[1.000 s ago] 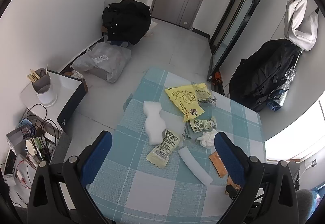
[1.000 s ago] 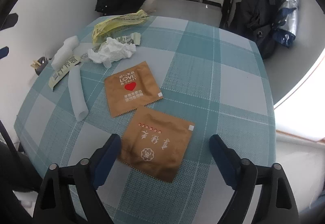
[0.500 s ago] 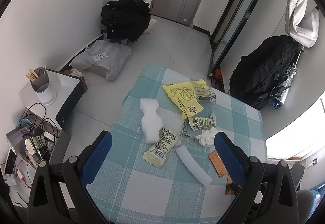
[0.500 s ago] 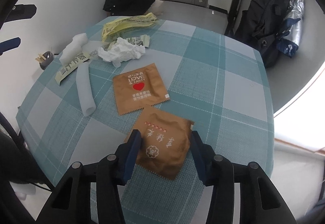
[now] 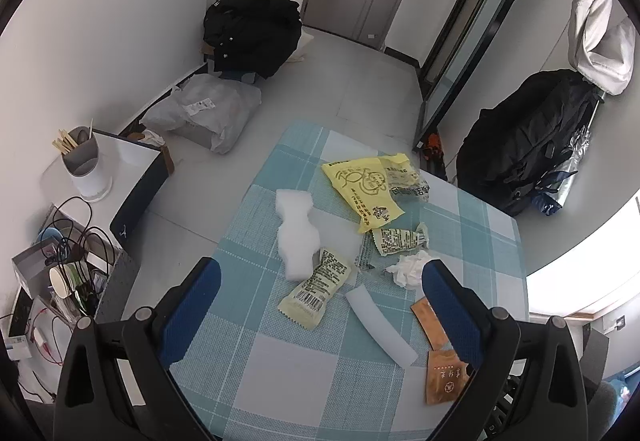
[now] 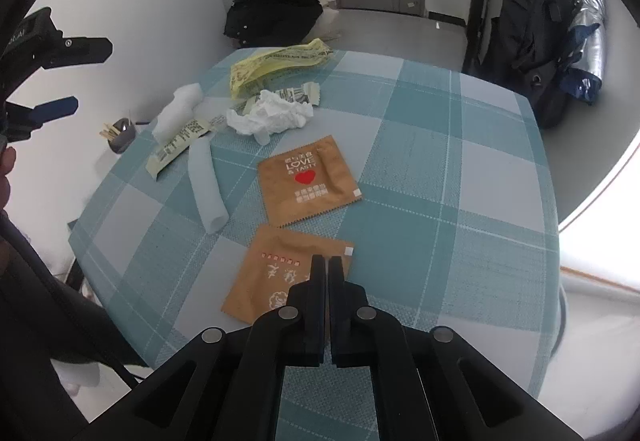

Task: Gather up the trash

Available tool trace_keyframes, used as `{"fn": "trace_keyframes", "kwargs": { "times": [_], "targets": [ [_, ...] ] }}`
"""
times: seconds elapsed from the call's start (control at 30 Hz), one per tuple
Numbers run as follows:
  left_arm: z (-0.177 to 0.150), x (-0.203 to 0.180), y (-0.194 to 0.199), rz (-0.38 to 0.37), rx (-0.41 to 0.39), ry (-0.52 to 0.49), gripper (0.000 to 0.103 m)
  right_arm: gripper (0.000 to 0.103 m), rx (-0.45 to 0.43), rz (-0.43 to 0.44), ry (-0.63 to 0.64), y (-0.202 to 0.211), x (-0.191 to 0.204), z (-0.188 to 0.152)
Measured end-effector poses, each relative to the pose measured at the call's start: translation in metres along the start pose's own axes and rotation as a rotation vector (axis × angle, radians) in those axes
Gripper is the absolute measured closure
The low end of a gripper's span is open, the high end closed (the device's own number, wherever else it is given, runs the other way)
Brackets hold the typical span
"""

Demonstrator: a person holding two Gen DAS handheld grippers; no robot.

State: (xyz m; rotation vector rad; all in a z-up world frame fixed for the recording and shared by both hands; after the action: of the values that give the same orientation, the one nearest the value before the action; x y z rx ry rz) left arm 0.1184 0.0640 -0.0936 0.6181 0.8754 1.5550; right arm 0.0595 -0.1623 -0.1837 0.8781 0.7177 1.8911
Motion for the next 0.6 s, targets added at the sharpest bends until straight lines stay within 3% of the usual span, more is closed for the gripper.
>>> {"fn": "trace_keyframes", "kwargs": {
  "times": [0.03,0.1,0.13,0.23,0.3,0.47,0.6],
  "targets": [
    [0.0,0.001,0.0,-0.001,0.002,0.005,0.004,0.093,-0.001,0.024,-0.006,0.001,0.001,0.0],
    [0.001,0.002,-0.001,-0.003,0.008,0.015,0.004,0.063,0.018,0.07,-0.019,-0.003,0.005,-0.001],
    [0.002,0.004,-0.001,-0.005,0.01,0.022,0.004,0.056,0.031,0.075,-0.015,-0.005,0.009,-0.002],
    [0.003,0.008,-0.002,-0.003,0.011,0.039,0.004,0.049,0.066,0.008,0.054,-0.016,0.023,-0.005],
    [0.003,0.009,-0.002,-0.001,0.01,0.042,0.004,0.037,0.098,-0.038,0.087,-0.025,0.028,-0.006],
    [0.003,0.011,-0.004,0.008,0.015,0.04,0.004,0.032,0.093,-0.052,0.124,-0.029,0.032,-0.008],
    [0.004,0.014,-0.006,-0.001,0.028,0.059,0.004,0.036,0.095,-0.055,0.137,-0.029,0.031,-0.007]
  ]
}}
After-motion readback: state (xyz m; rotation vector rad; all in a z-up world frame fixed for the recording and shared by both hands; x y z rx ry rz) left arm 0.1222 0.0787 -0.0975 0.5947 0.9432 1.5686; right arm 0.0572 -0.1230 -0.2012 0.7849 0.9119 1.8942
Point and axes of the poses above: each gripper's, at about its wrist camera, not at the fingertips, and y roughly against the way its jaws point, x to its left, z to its top, the point moved 2 cm from there along -y, roughly the way its jaws point, and after that the axes turned 13 degrees about z, right-handed, at the moved point
